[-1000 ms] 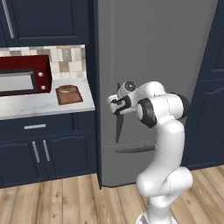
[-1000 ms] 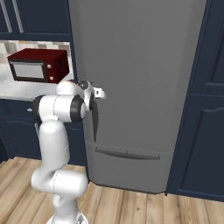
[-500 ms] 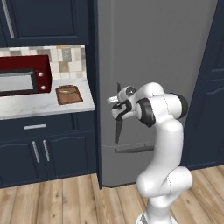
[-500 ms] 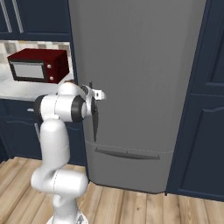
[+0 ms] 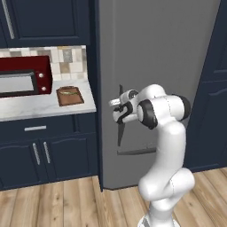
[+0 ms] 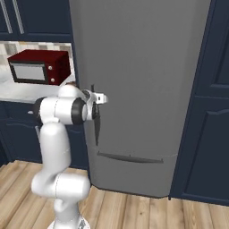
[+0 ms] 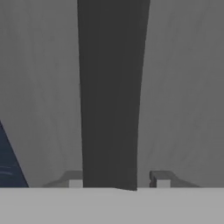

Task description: Retrieve a lemon from the fridge and place it on the cutting board with the fish.

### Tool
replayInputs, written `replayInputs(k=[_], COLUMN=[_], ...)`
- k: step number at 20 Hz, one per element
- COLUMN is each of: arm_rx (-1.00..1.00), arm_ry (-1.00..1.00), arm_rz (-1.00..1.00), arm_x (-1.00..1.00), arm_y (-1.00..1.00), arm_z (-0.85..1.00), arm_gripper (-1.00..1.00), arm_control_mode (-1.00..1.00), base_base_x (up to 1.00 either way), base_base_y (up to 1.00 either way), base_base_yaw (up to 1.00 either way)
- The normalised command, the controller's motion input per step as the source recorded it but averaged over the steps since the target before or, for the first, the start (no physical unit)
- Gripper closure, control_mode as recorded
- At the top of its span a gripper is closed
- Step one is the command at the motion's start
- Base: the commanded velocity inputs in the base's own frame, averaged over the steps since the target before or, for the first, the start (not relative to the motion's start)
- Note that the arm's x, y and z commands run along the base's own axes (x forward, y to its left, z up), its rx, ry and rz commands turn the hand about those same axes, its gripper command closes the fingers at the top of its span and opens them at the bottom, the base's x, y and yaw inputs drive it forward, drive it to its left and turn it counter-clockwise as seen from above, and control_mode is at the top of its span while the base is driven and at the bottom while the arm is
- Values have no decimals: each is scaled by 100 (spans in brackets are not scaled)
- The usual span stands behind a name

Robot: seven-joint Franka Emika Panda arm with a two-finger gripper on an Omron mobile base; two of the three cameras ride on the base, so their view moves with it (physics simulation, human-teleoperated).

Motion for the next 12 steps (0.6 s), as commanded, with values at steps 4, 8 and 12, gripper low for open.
replayInputs(k=[4, 8, 12], arm_rx=[1, 5, 12], arm_ry=[0, 0, 0], arm_rz=[0, 1, 6], arm_x=[-97, -100, -100], arm_y=[-24, -67, -99], arm_z=[21, 6, 15], arm_gripper=[100, 100, 100], arm_control_mode=[-100, -100, -100], base_base_x=[0, 0, 0], base_base_y=[0, 0, 0], base_base_yaw=[0, 0, 0])
